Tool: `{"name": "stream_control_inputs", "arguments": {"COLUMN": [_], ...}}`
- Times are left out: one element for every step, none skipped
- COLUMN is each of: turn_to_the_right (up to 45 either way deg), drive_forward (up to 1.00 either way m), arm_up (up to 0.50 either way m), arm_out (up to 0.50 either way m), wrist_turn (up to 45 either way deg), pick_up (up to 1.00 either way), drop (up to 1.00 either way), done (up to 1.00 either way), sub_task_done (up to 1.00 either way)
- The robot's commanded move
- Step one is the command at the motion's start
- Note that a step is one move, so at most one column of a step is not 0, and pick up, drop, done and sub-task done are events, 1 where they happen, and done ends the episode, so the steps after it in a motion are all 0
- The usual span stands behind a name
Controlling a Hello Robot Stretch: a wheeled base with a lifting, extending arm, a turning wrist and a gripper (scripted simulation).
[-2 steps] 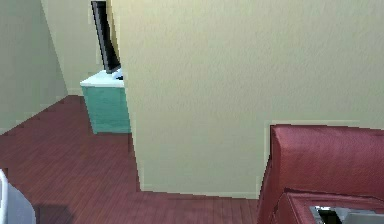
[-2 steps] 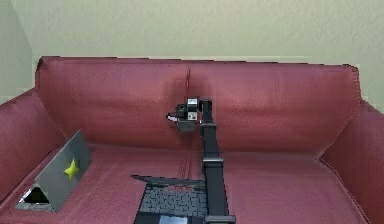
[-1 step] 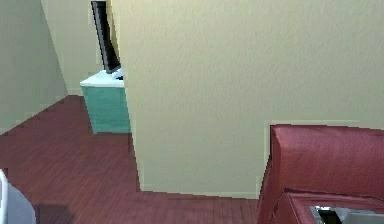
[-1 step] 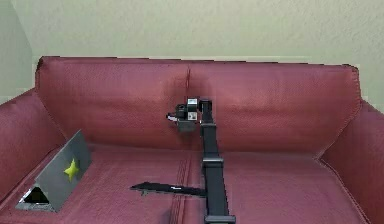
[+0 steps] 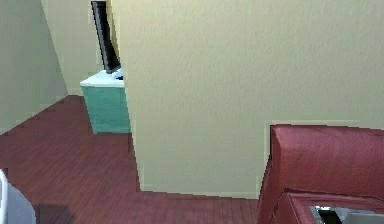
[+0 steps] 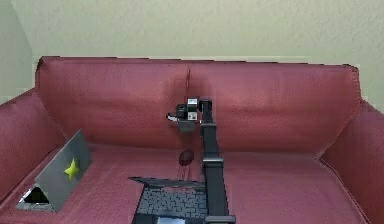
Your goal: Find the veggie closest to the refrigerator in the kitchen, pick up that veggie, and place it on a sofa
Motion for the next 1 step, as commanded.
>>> {"name": "stream_control_inputs", "arguments": {"turn_to_the_right": [0.0], "drive_forward": [0.0], "arm_up": [0.1], "arm_out": [0.0], "wrist_turn": [0.0], "pick_up": [0.0], "drop": [0.0], "done": [0.0], "sub_task_done": [0.0]}}
